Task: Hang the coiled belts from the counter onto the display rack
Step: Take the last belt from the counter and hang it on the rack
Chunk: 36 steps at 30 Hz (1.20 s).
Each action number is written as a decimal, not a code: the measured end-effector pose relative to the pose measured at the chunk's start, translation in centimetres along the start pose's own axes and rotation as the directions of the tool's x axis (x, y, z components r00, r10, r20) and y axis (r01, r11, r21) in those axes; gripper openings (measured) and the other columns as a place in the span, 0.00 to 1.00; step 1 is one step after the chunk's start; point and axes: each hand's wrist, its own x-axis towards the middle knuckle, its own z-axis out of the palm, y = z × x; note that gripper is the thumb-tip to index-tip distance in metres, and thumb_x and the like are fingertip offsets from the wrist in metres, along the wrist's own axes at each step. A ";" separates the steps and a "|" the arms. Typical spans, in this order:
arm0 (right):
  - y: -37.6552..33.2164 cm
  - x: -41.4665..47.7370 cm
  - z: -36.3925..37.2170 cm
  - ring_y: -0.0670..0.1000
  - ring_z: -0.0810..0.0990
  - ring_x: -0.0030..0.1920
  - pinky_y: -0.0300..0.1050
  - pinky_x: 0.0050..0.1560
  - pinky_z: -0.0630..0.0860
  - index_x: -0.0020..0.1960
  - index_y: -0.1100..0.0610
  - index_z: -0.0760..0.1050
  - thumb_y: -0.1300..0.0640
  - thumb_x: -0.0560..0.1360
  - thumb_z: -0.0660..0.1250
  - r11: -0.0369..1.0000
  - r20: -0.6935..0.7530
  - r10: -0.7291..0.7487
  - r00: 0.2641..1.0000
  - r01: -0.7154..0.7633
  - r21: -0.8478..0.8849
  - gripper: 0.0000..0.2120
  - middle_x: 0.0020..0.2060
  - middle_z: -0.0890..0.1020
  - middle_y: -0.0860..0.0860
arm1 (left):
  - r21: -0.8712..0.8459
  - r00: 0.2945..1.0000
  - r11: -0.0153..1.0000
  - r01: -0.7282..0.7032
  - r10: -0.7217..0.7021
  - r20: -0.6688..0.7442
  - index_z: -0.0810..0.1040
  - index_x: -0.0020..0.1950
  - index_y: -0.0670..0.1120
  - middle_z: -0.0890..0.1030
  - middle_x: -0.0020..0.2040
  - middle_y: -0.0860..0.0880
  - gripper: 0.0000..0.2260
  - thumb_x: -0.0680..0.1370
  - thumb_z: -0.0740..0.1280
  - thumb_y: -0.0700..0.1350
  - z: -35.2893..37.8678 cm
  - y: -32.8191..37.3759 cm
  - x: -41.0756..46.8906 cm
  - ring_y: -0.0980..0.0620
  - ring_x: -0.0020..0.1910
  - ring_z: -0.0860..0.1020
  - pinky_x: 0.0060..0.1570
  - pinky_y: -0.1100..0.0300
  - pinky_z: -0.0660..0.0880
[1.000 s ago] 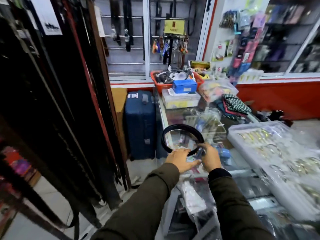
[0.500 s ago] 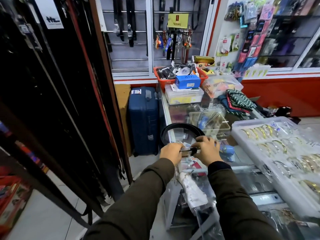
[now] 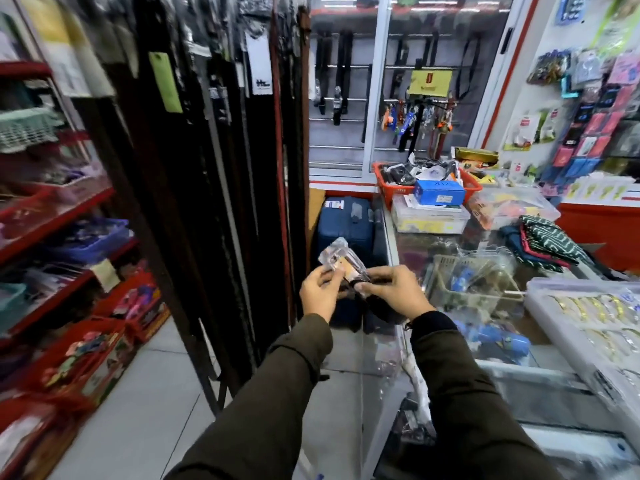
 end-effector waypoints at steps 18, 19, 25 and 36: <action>-16.1 1.1 0.5 0.50 0.87 0.49 0.46 0.49 0.85 0.56 0.56 0.83 0.63 0.72 0.75 0.829 -0.091 -0.204 0.975 0.221 0.514 0.12 0.51 0.87 0.59 | -0.186 0.910 0.893 -0.409 0.415 -0.010 0.87 0.50 0.51 0.88 0.51 0.47 0.06 0.74 0.76 0.46 -5.3 15.7 -2.7 0.49 0.55 0.85 0.49 0.59 0.81; -17.3 1.5 0.4 0.51 0.87 0.49 0.46 0.49 0.85 0.57 0.57 0.83 0.63 0.73 0.75 0.814 -0.108 -0.221 0.969 0.244 0.526 0.13 0.51 0.87 0.59 | -0.197 0.902 0.884 -0.424 0.432 -0.002 0.86 0.52 0.49 0.87 0.52 0.46 0.07 0.75 0.75 0.44 -5.4 17.1 -2.5 0.49 0.54 0.85 0.48 0.60 0.81; -24.2 3.5 -0.3 0.58 0.84 0.58 0.56 0.60 0.80 0.65 0.65 0.78 0.64 0.74 0.73 0.701 -0.209 -0.244 0.947 0.322 0.637 0.19 0.56 0.85 0.63 | -0.178 0.841 0.826 -0.535 0.541 -0.017 0.83 0.60 0.40 0.86 0.55 0.39 0.13 0.76 0.73 0.41 -5.0 25.5 -1.9 0.45 0.54 0.84 0.49 0.56 0.82; -32.4 5.9 -4.3 0.58 0.84 0.60 0.59 0.62 0.80 0.66 0.63 0.78 0.60 0.75 0.73 0.650 -0.294 -0.320 0.900 0.435 0.623 0.20 0.58 0.84 0.62 | -0.194 0.804 0.787 -0.586 0.594 -0.019 0.83 0.60 0.38 0.86 0.56 0.39 0.15 0.76 0.74 0.44 -2.6 35.7 -2.0 0.48 0.51 0.85 0.48 0.54 0.83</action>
